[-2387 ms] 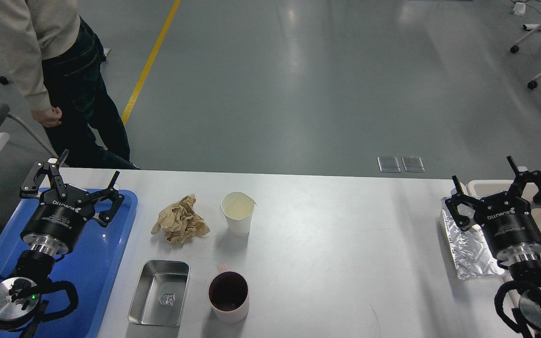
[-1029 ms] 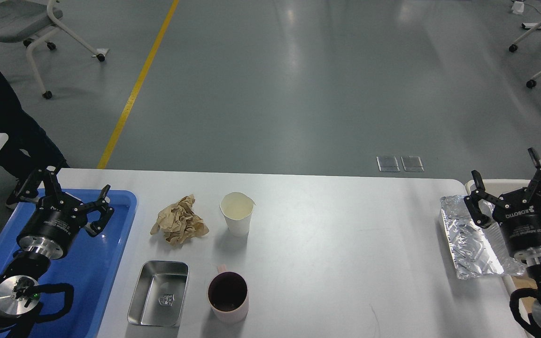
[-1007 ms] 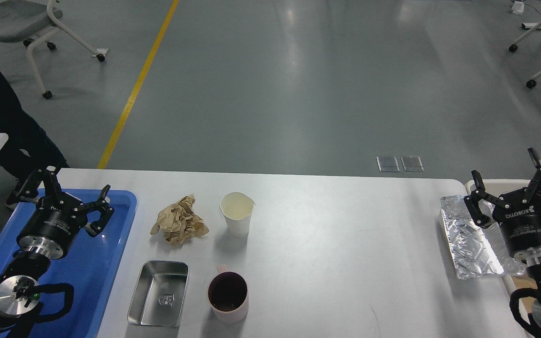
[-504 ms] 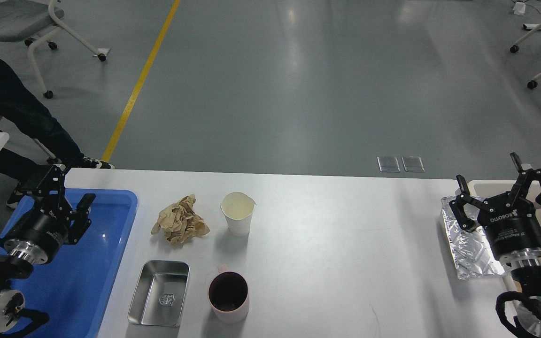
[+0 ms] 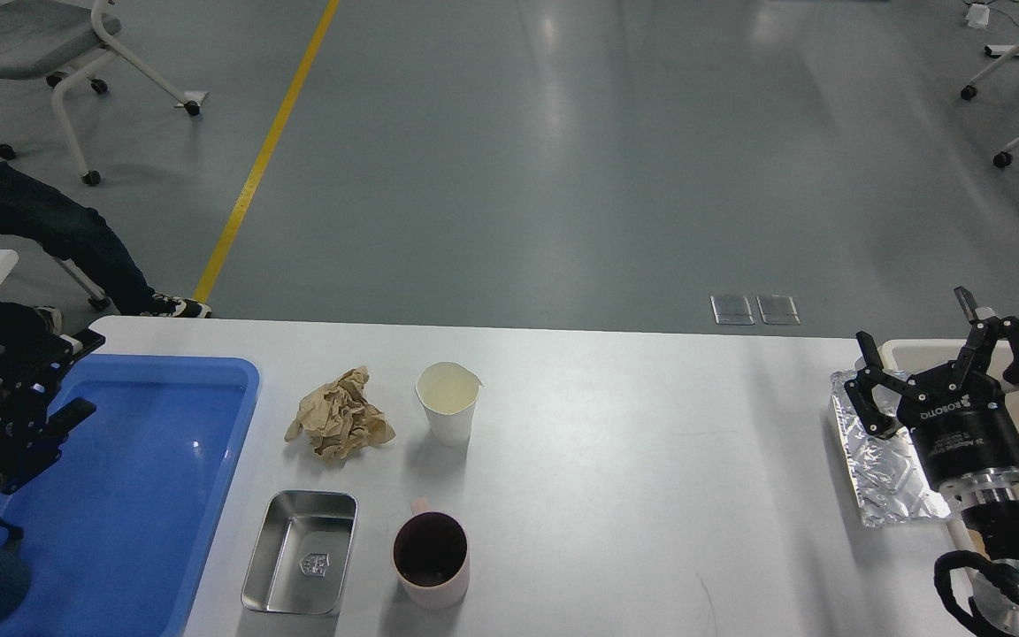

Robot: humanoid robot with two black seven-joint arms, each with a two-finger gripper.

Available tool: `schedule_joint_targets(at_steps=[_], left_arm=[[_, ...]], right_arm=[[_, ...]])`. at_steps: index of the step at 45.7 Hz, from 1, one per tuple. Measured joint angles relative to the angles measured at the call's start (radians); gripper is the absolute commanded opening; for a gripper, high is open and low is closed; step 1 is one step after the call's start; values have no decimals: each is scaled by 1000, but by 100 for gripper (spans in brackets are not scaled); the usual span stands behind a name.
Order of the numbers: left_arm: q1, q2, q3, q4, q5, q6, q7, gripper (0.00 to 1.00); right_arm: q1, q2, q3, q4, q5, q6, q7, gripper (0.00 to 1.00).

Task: Tidy desktop

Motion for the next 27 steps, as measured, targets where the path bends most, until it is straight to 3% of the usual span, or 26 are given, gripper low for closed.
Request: schedule_joint_targets(at_steps=[13,27], left_arm=[[0,213,62,-8,5,-12,46,97],[-2,287,47,-94,51,162,35,97]], right_arm=[[-5,-3,1,-2,0,0,-1,100],[-7,0,3,-2,0,0,0,100]])
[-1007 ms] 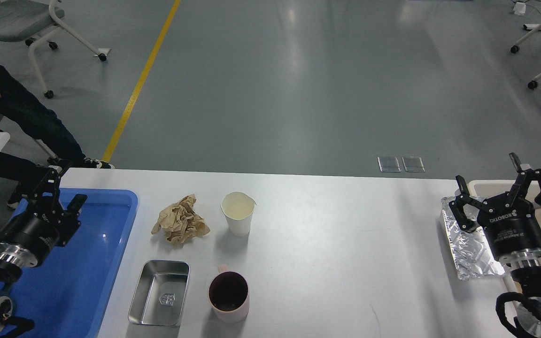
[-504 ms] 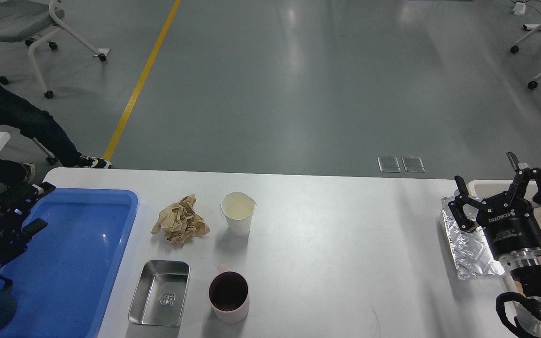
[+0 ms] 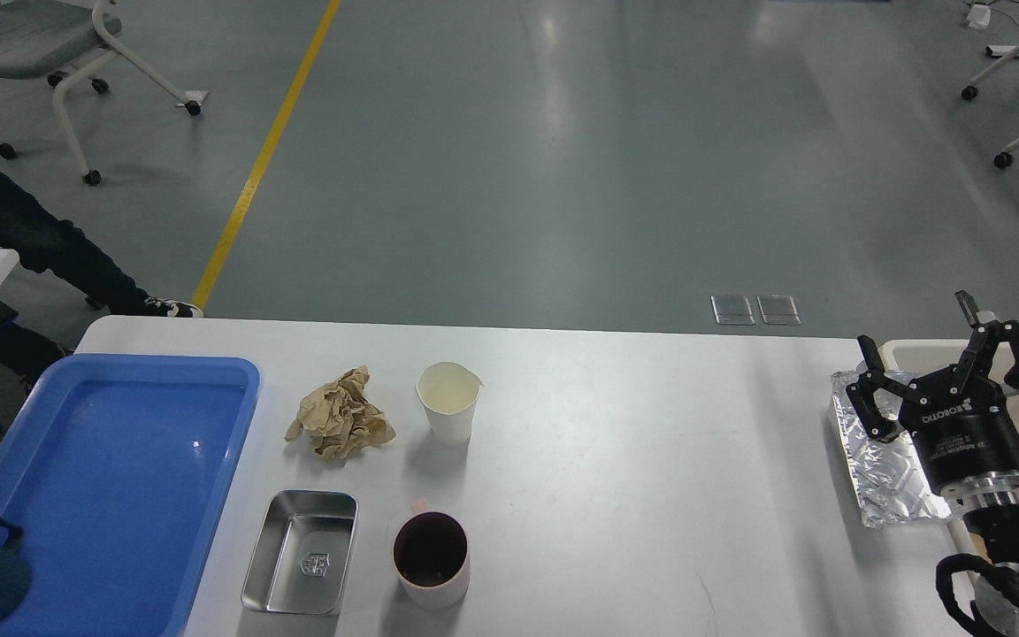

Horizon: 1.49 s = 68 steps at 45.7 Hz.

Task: Tidy desktop

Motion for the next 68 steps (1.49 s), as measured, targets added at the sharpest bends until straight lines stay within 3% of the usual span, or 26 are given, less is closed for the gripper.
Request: schedule_joint_targets(at_steps=[21,24,29,33,56,64,68], left_arm=[[4,-47,51,-31,23,2,-28,97],[-1,-49,74,-32,52,-5,-74,97],[-5,-67,95,-28,149,-23,-210,97],[-5,-97,103,-17,188,-26,-244,97],[-7,-159,106,35,191,-38,-255,97],[-46,-159,107,36,190,-98,-253,96],[-80,-160,130,36,191,-147,-226,96]], right_arm=[[0,-1,-2,0,0,0,0,100],[-1,-1,-2,0,0,0,0,100],[-3,-2,-2,0,-1,0,0,100],[-11,-3,-2,0,-2,0,0,100],[-24,0,-2,3,-28,0,-1,100],[-26,0,-2,3,-28,1,-1,100],[-26,0,-2,3,-28,1,-1,100]])
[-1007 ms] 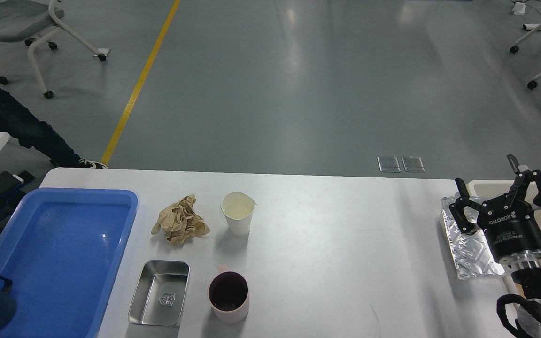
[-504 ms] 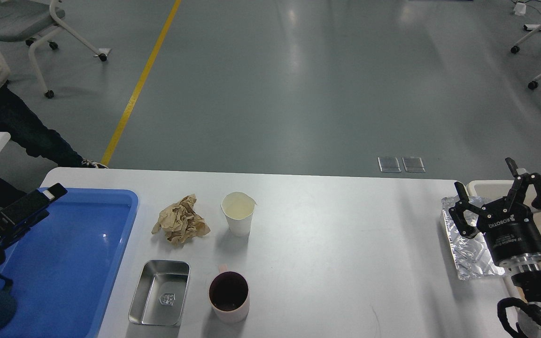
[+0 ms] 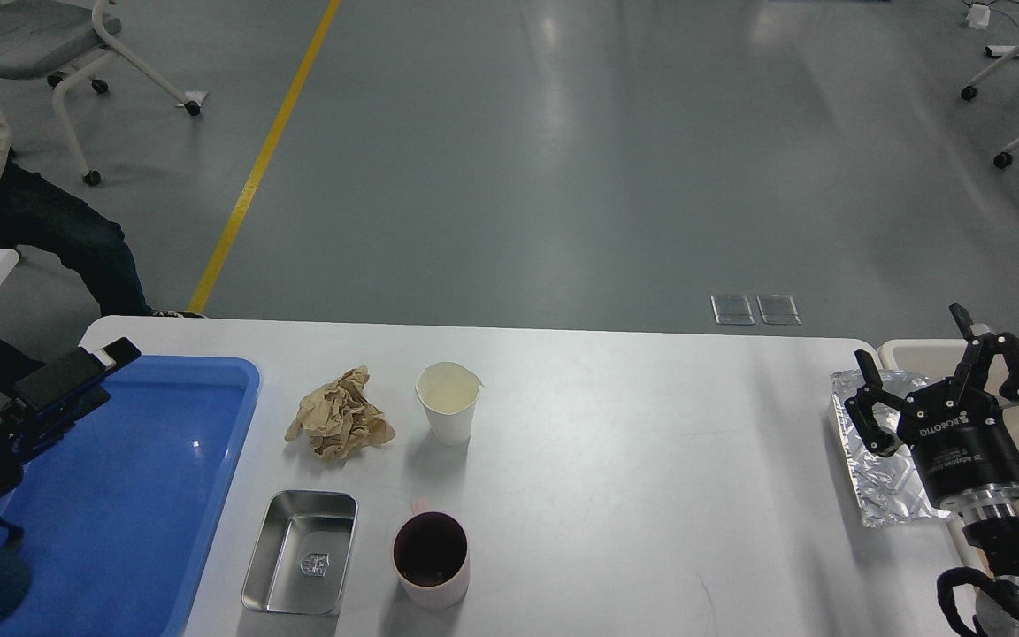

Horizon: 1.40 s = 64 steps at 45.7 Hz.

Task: Tidy desktop

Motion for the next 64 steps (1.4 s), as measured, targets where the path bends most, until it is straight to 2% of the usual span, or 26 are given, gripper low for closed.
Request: schedule_joint_targets(at_steps=[3,9,19,25,30,42,64], left_arm=[[-58,-2,52,-1,7,-41,55,96],[-194,-10,196,-1,16,-60,115,96],[-460,-59,487,10,54,-60,143,95],[-578,-129,621,14,71,-58,180,95],[-651,-180,726,19,89,-56,192,95],[-716,-253,869,27,114,-53,212,94],[-732,-310,934,36,124,-49,234,90]], right_arm=[[0,0,0,0,0,0,0,100],[0,0,0,0,0,0,0,100],[0,0,0,0,0,0,0,100],[-1,0,0,0,0,0,0,100],[-3,-1,0,0,0,-1,0,100],[-3,-1,0,-3,-1,-2,0,100],[8,3,-2,-22,-37,-2,0,100]])
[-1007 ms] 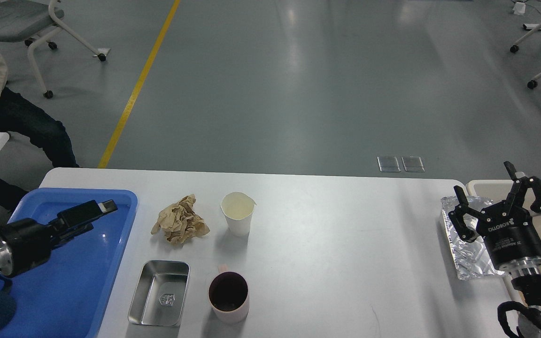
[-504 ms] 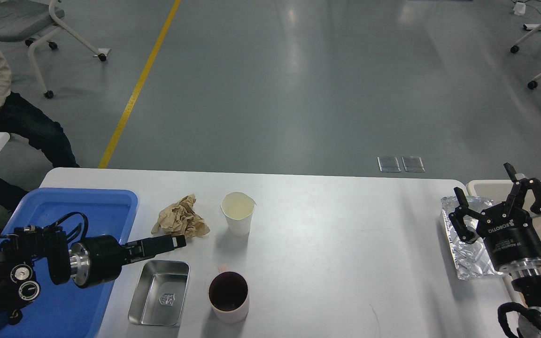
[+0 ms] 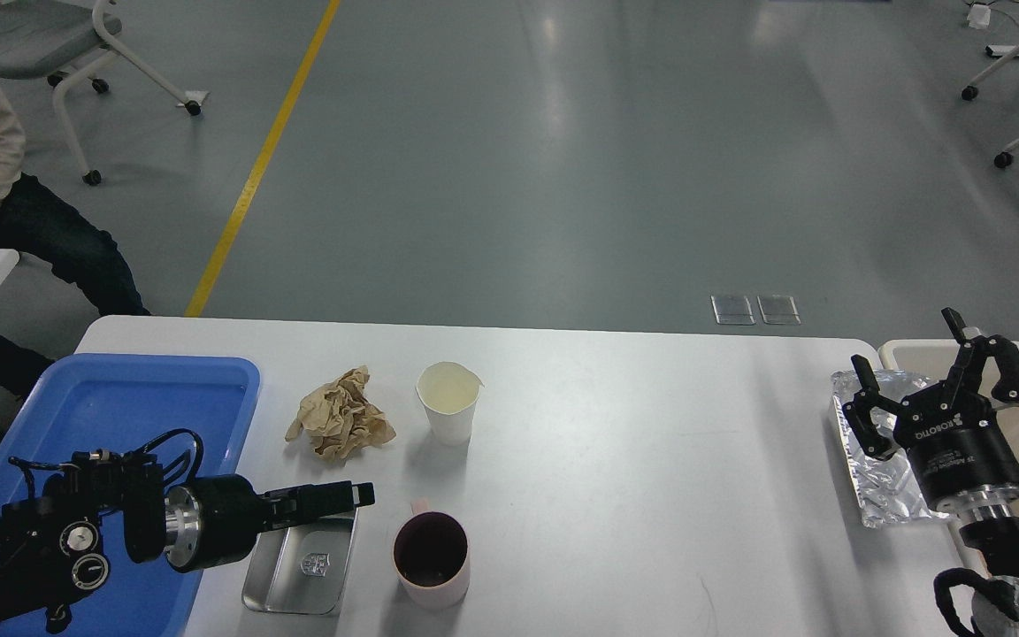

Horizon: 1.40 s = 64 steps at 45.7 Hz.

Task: Tidy desktop
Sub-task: 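Reach the left gripper toward the pink mug with dark contents, then grasp the pink mug with the left gripper and lift it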

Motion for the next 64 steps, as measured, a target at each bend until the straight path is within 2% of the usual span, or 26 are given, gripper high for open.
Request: schedule_joint_targets(at_steps=[29,42,58,62,64], left_arm=[[-84,-160,131,72,37,17,40,86],[-107,-182,163,102,36,17,52,76],[-115,-239,197,124,30,16,85,75],[-125,-251,209,125,30,16,87,67],[-129,-256,216,126,30,16,88,60]], right_arm=[[3,6,5,-15,0,0,0,100],[3,8,12,-19,0,0,0,100],[3,9,14,-19,1,0,0,100],[3,7,14,-19,1,0,0,100],[3,7,15,-19,1,0,0,100]])
